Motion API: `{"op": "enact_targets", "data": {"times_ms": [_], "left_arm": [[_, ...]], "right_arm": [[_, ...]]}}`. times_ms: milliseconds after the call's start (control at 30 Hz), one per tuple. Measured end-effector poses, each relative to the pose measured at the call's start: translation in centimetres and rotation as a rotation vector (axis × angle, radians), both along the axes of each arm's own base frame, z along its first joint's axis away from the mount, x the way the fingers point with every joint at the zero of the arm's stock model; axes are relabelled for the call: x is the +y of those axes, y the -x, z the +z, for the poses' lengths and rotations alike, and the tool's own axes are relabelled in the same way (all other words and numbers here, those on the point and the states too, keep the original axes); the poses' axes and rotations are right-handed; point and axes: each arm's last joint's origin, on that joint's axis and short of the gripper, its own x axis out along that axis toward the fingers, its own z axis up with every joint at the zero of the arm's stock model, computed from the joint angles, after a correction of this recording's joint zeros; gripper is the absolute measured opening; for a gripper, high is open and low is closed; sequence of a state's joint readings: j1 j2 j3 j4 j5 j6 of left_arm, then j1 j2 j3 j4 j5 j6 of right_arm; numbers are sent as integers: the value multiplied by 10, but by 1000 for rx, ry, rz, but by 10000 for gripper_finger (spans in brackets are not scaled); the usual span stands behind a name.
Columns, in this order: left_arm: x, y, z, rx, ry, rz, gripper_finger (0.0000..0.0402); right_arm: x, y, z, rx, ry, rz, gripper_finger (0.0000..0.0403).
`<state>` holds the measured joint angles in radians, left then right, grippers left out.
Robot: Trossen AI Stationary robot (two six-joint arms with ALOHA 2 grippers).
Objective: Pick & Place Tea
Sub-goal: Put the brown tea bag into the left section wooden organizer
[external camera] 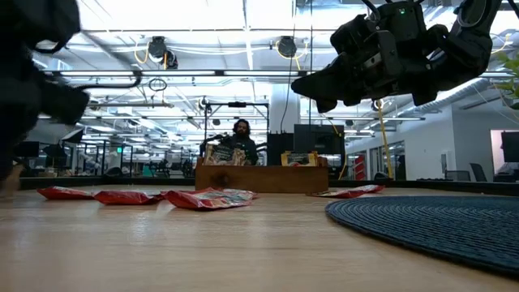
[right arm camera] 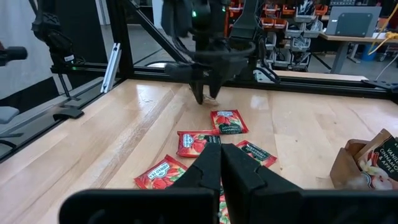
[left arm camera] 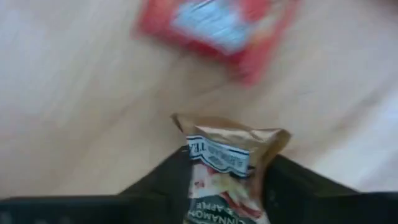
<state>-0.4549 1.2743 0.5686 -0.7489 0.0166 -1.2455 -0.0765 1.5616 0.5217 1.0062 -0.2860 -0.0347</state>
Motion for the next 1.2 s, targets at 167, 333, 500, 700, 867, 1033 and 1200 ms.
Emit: {"op": "enact_targets", "data": {"times_ms": [167, 333, 500, 700, 867, 1033, 1200], "left_arm": [[-5, -21, 27, -110, 18, -147, 44], [-11, -47, 69, -314, -157, -440, 17], [-17, -74, 100, -358, -621, -921, 17], [-19, -118, 103, -36, -1142, -1255, 23], [-22, -143, 71, 610, -1420, -1607, 30], [-22, -153, 44, 979, -1432, -1771, 29], [-25, -158, 34, 973, -1417, -1801, 9]], "right_arm": [[0, 0, 1, -11, -17, -3, 0], [1, -1, 4, -34, -58, -3, 0], [3, -14, 2, -83, -111, -11, 1], [-17, -40, -11, -7, -291, 12, 33], [-50, -53, -13, 20, -417, 42, 86], [-72, -56, -3, -19, -453, 52, 129], [-66, -73, 10, -22, -381, 85, 150]]}}
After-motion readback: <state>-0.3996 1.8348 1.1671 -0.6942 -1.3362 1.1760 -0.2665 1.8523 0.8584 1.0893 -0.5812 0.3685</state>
